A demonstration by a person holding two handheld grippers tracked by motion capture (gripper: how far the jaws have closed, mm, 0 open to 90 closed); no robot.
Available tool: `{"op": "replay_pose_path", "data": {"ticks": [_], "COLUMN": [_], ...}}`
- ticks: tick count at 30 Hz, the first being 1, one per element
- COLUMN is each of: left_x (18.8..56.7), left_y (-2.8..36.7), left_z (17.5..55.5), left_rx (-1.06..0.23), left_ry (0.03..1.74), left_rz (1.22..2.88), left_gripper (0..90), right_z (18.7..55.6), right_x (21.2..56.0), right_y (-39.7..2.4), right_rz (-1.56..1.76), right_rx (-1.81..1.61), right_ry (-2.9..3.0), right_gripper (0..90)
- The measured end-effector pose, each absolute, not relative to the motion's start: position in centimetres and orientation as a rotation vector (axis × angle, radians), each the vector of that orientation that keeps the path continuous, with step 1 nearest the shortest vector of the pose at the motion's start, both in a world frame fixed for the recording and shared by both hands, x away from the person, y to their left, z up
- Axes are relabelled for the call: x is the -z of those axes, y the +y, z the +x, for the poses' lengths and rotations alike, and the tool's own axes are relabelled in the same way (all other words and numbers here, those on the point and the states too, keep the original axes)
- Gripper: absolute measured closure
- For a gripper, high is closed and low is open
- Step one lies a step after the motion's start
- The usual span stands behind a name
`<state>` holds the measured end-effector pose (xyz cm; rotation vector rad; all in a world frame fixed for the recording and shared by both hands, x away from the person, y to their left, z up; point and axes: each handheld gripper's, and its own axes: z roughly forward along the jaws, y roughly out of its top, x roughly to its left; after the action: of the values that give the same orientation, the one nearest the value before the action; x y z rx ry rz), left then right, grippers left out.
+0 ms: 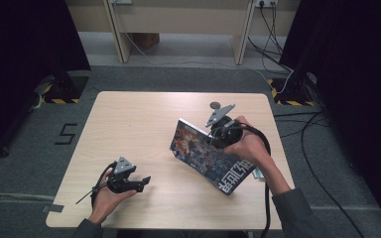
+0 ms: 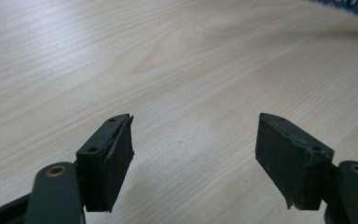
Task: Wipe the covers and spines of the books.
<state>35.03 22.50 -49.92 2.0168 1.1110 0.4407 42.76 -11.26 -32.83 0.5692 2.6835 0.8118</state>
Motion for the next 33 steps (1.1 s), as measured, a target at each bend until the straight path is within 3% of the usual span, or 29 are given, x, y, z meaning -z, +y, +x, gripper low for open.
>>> {"op": "replay_pose_path", "data": {"ticks": [11,19,33], "left_x": [50.9,51.2,51.3], "left_y": [22.5,22.7,22.7], "left_z": [35.2,35.3,35.4], "left_rx": [-0.445,-0.432,-0.432], "left_ry": [1.163,1.173,1.184], "left_rz": [2.107,2.129,2.118], "left_gripper": [26.9,26.3,25.5], "right_z": [45.3,43.8,41.6], "right_x": [33.3,34.4,36.2], "right_y": [-10.9,-7.9,-6.9], "right_rz": [0.628,0.538,0.525], "right_rx": [-0.522,-0.479,-0.572], "right_ry": [2.594,2.677,2.773], "right_gripper": [82.6,82.4,82.1]}}
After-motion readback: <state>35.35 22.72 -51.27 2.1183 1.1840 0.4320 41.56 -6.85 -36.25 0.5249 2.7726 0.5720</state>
